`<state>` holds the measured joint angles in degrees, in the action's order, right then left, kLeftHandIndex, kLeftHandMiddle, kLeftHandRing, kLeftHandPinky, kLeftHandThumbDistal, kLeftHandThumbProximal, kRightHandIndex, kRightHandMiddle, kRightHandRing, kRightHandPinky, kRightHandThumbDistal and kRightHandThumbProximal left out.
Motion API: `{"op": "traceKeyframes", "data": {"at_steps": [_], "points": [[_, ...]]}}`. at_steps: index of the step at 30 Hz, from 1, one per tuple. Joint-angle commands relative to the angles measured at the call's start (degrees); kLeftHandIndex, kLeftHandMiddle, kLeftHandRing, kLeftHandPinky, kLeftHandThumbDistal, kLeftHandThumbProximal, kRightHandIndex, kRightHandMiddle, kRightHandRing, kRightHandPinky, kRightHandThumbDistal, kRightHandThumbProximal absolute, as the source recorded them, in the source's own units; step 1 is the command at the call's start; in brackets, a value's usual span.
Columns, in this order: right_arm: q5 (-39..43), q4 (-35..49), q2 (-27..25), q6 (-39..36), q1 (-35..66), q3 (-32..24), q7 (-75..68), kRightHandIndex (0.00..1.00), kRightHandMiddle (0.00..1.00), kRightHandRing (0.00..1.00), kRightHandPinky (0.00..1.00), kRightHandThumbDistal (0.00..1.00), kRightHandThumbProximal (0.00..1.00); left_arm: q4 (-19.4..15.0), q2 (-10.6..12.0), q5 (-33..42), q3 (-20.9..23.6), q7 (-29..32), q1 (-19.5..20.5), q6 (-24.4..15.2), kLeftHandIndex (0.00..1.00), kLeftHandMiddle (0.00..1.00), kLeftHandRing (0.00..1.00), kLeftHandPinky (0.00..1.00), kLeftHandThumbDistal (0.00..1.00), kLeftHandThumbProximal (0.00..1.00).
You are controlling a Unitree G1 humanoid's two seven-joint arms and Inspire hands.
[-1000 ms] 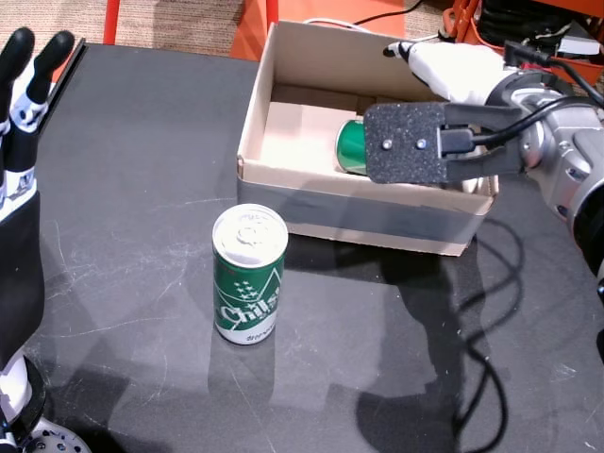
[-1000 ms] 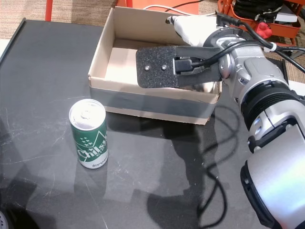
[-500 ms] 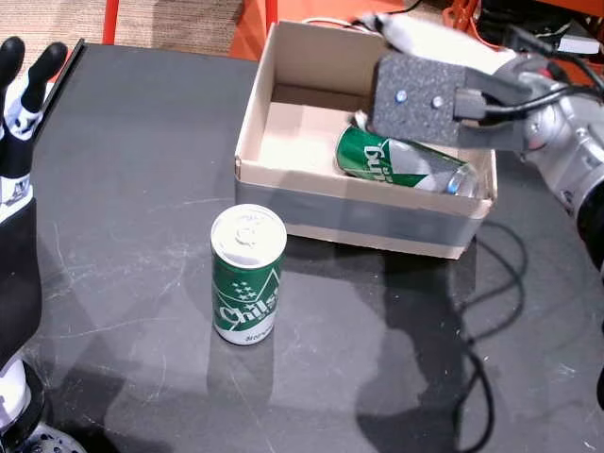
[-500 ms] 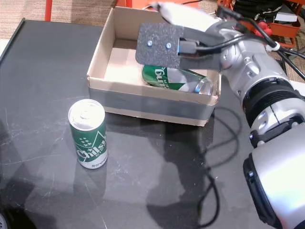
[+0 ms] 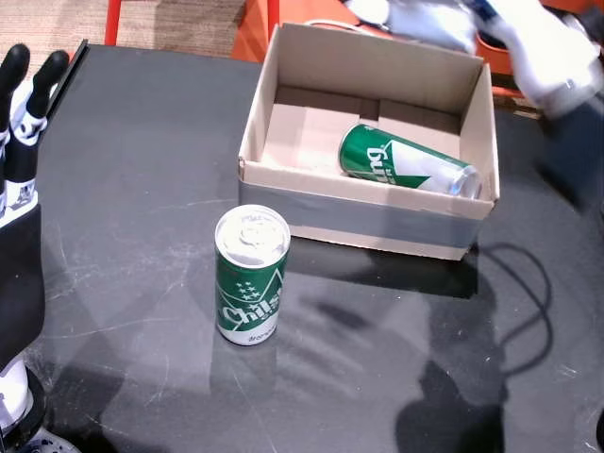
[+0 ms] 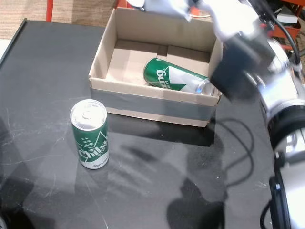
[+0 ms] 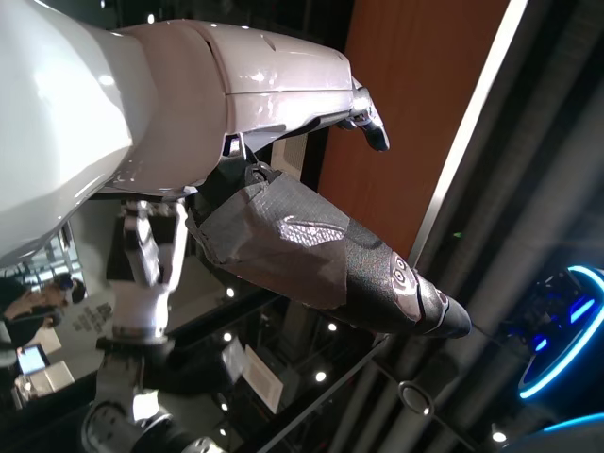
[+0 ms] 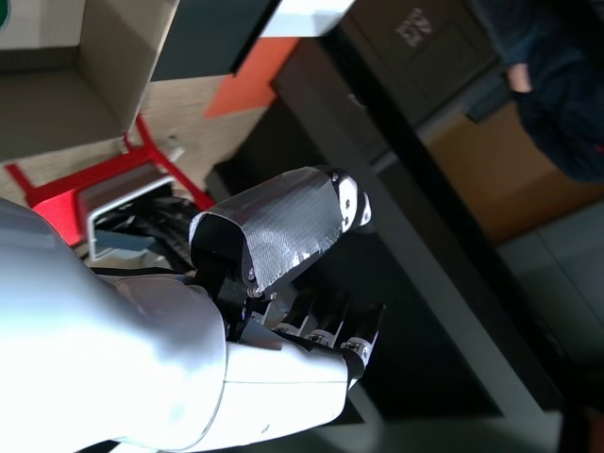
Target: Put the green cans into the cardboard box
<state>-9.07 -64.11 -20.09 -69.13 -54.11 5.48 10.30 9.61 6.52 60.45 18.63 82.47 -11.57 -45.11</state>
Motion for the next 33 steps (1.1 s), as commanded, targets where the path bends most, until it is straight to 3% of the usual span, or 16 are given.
{"op": "traceKeyframes", "data": {"at_steps": [1,4,7,8,11,13,14,19,22,24,25,27,28,29,31,33], "points": [[2.37,2.13,-1.06,-1.60,3.06,-1.35,1.27,0.77,0.80,0.81,0.84,0.75,0.77,1.57,2.48,0.30,0.63,1.40,-0.95,-0.03,1.00,1.00,1.00,0.91,1.00,0.55],[10.59,4.99,-0.77,-2.80,6.65,-2.37,6.96,0.83,0.83,0.82,0.87,0.72,0.72,3.92,2.05,-0.11,1.49,2.63,-2.06,-0.96,1.00,0.99,1.00,0.90,1.00,0.56],[29.36,11.83,1.69,-0.15,11.06,-3.66,20.86,0.84,0.83,0.82,0.88,0.96,0.88,7.94,1.53,-1.39,2.23,3.84,-3.82,-2.56,1.00,1.00,1.00,0.89,1.00,0.52],[34.24,13.90,2.42,1.11,12.16,-4.34,24.93,0.83,0.82,0.83,0.88,0.96,0.90,9.73,0.66,-1.57,2.24,4.85,-4.43,-1.87,1.00,1.00,1.00,0.89,1.00,0.48],[45.42,19.90,3.60,6.75,15.58,-6.59,36.98,0.81,0.81,0.84,0.90,0.97,0.81,15.51,-3.32,-3.96,1.62,7.41,-5.80,1.15,1.00,1.00,1.00,0.93,1.00,0.38],[50.62,22.67,4.16,9.53,17.09,-8.67,44.84,0.81,0.81,0.83,0.90,0.91,0.71,18.52,-3.90,-6.54,1.91,7.67,-6.77,-0.91,1.00,1.00,1.00,0.96,1.00,0.38],[52.01,23.87,4.82,9.09,17.69,-9.92,47.10,0.79,0.80,0.81,0.88,0.98,0.77,19.58,-3.18,-7.90,2.09,6.90,-6.86,-2.42,1.00,1.00,1.00,0.95,1.00,0.35],[56.73,34.34,8.89,5.40,21.85,-14.55,53.66,0.69,0.71,0.71,0.82,1.00,0.91,17.21,0.55,-14.36,0.14,-1.28,-3.60,-5.15,1.00,1.00,1.00,0.96,1.00,0.33],[56.26,45.56,9.95,4.07,28.04,-15.00,52.53,0.70,0.70,0.72,0.98,1.00,0.85,16.12,1.03,-14.86,-0.54,-3.10,-2.98,-6.38,1.00,1.00,1.00,0.99,1.00,0.35],[56.45,53.79,9.18,7.98,33.35,-14.21,50.27,0.72,0.71,0.71,0.93,1.00,0.74,15.89,0.86,-14.24,-0.85,-3.08,-2.87,-6.23,1.00,1.00,1.00,0.99,1.00,0.34],[58.96,59.05,8.09,13.99,36.89,-12.89,49.45,0.76,0.73,0.71,0.86,0.95,0.69,15.77,0.77,-13.79,-1.02,-2.89,-2.78,-5.75,1.00,1.00,1.00,0.99,1.00,0.34],[64.06,67.38,7.42,21.36,42.50,-11.78,50.14,0.78,0.73,0.72,0.82,0.45,0.68,15.60,0.81,-13.27,-1.20,-2.73,-2.56,-5.39,1.00,1.00,1.00,0.98,1.00,0.35],[63.66,70.56,7.70,21.55,44.82,-12.63,49.85,0.79,0.73,0.72,0.75,0.29,0.79,15.62,0.83,-13.07,-1.23,-2.49,-2.55,-5.53,1.00,1.00,1.00,0.98,1.00,0.35],[61.48,73.33,9.04,20.47,46.93,-13.80,47.89,0.79,0.74,0.73,0.76,0.19,0.75,15.63,0.84,-12.88,-1.26,-2.30,-2.48,-5.57,1.00,1.00,1.00,0.98,1.00,0.35],[59.02,76.98,8.93,21.96,51.19,-15.69,44.72,0.84,0.77,0.73,0.78,0.28,0.59,15.60,0.96,-12.28,-1.24,-1.79,-2.44,-5.45,1.00,1.00,1.00,0.98,1.00,0.34],[58.53,75.69,9.64,21.29,51.05,-16.75,44.99,0.88,0.74,0.71,0.79,0.41,0.56,15.21,1.00,-12.28,-1.31,-1.82,-2.15,-5.55,1.00,1.00,1.00,0.99,1.00,0.33]]}}
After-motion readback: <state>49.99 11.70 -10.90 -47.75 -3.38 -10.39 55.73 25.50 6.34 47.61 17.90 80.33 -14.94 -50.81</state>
